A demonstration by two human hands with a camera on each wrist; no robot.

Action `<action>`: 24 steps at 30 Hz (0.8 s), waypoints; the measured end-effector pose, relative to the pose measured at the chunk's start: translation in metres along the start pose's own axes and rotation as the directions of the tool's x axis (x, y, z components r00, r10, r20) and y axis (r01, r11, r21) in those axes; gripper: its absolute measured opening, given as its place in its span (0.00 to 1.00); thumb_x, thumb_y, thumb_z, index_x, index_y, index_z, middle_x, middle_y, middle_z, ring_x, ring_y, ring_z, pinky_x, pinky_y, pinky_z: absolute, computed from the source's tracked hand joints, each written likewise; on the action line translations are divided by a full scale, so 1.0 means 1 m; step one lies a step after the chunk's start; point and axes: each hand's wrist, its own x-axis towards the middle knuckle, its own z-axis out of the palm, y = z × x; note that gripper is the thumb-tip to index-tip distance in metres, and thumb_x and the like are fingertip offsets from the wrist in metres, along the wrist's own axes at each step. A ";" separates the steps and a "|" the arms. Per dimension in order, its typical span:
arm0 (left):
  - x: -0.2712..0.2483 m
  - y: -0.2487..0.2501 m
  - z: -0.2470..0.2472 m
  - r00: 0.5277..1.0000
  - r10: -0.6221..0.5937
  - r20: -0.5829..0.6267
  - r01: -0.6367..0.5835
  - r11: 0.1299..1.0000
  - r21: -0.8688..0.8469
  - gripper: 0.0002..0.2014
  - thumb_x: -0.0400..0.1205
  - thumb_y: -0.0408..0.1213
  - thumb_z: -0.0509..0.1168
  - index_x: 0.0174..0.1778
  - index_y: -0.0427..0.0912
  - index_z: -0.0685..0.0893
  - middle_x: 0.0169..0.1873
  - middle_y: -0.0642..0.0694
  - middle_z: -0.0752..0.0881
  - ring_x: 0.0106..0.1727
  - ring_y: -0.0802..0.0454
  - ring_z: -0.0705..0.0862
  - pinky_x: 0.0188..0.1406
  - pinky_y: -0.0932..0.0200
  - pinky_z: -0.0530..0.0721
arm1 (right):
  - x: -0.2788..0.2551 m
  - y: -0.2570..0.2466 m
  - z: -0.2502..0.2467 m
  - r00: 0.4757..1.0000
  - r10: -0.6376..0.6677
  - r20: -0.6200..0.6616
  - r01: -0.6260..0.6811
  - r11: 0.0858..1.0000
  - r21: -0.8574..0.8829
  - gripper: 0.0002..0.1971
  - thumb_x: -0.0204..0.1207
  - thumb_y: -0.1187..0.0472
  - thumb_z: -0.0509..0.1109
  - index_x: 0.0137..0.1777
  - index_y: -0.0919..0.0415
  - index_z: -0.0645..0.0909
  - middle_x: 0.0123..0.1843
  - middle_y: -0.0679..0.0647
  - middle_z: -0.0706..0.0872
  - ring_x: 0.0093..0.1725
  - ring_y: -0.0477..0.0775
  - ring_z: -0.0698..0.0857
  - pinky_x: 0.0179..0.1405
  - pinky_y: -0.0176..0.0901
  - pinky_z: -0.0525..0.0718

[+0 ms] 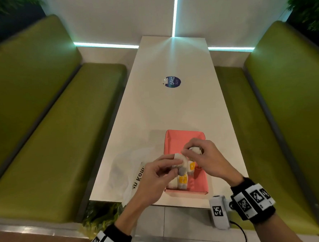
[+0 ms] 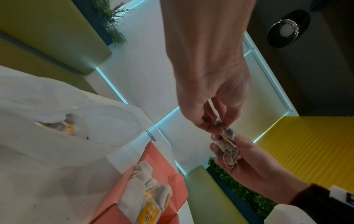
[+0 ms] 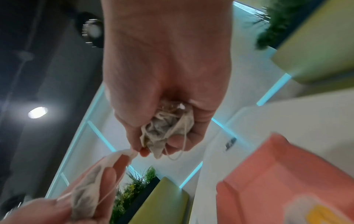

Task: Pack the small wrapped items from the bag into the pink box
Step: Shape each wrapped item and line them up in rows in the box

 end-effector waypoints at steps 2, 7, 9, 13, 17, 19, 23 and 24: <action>-0.001 -0.003 0.000 1.000 -0.008 0.005 0.008 1.000 -0.023 0.14 0.78 0.16 0.69 0.53 0.35 0.92 0.59 0.42 0.88 0.60 0.48 0.88 0.56 0.60 0.86 | -0.001 0.005 0.006 0.999 0.050 -0.003 -0.049 0.990 0.136 0.05 0.80 0.61 0.73 0.44 0.60 0.88 0.40 0.54 0.88 0.36 0.48 0.84 0.37 0.43 0.80; 0.000 -0.002 0.003 1.000 0.011 -0.016 -0.011 1.000 -0.024 0.15 0.79 0.16 0.68 0.54 0.36 0.92 0.57 0.47 0.90 0.59 0.52 0.89 0.54 0.64 0.85 | -0.012 0.027 0.025 0.980 0.181 0.085 -0.195 0.956 0.219 0.08 0.84 0.70 0.64 0.47 0.68 0.86 0.34 0.60 0.84 0.31 0.51 0.78 0.27 0.38 0.77; 0.003 -0.003 0.004 0.999 0.018 -0.030 -0.019 0.999 -0.026 0.16 0.79 0.16 0.68 0.53 0.38 0.92 0.58 0.50 0.89 0.58 0.53 0.89 0.53 0.64 0.85 | -0.017 0.038 0.030 0.966 0.208 0.151 -0.233 0.958 0.170 0.08 0.83 0.69 0.65 0.50 0.64 0.88 0.35 0.58 0.84 0.29 0.49 0.76 0.27 0.42 0.75; 0.006 -0.009 0.005 0.998 0.035 -0.044 -0.034 0.999 0.027 0.16 0.79 0.18 0.69 0.54 0.43 0.92 0.58 0.49 0.89 0.58 0.52 0.89 0.56 0.59 0.87 | -0.022 0.039 0.021 0.975 0.220 -0.022 -0.218 0.973 0.078 0.08 0.82 0.64 0.68 0.44 0.56 0.88 0.35 0.50 0.87 0.28 0.45 0.80 0.28 0.45 0.79; 0.009 -0.014 0.007 0.999 0.037 -0.025 -0.034 0.993 0.117 0.16 0.79 0.18 0.69 0.57 0.40 0.91 0.60 0.46 0.87 0.57 0.53 0.89 0.56 0.61 0.87 | -0.020 0.019 0.000 0.947 0.119 -0.298 -0.074 0.985 0.158 0.06 0.83 0.61 0.70 0.53 0.53 0.88 0.48 0.46 0.89 0.45 0.46 0.86 0.44 0.37 0.84; 0.009 -0.016 0.008 0.999 0.050 -0.004 -0.048 0.989 0.140 0.16 0.80 0.18 0.68 0.58 0.39 0.91 0.61 0.46 0.87 0.57 0.52 0.89 0.55 0.62 0.86 | -0.018 0.010 -0.006 0.985 0.089 -0.150 -0.073 0.991 0.108 0.10 0.83 0.57 0.69 0.62 0.48 0.86 0.52 0.46 0.88 0.42 0.42 0.86 0.39 0.32 0.81; 0.008 -0.019 0.009 0.997 0.065 0.044 -0.070 0.988 0.140 0.17 0.80 0.17 0.66 0.59 0.39 0.90 0.59 0.46 0.87 0.55 0.51 0.90 0.54 0.63 0.86 | -0.013 0.008 -0.010 0.992 0.056 0.115 -0.047 0.996 -0.079 0.11 0.81 0.55 0.72 0.62 0.48 0.86 0.51 0.41 0.89 0.44 0.37 0.86 0.42 0.30 0.81; 0.008 -0.020 0.008 0.997 0.060 0.048 -0.066 0.988 0.137 0.18 0.80 0.17 0.66 0.58 0.40 0.90 0.58 0.47 0.87 0.54 0.51 0.90 0.54 0.62 0.86 | -0.012 0.007 -0.009 0.992 0.055 0.113 -0.048 0.997 -0.066 0.08 0.81 0.55 0.73 0.58 0.49 0.88 0.50 0.41 0.89 0.44 0.41 0.87 0.42 0.33 0.82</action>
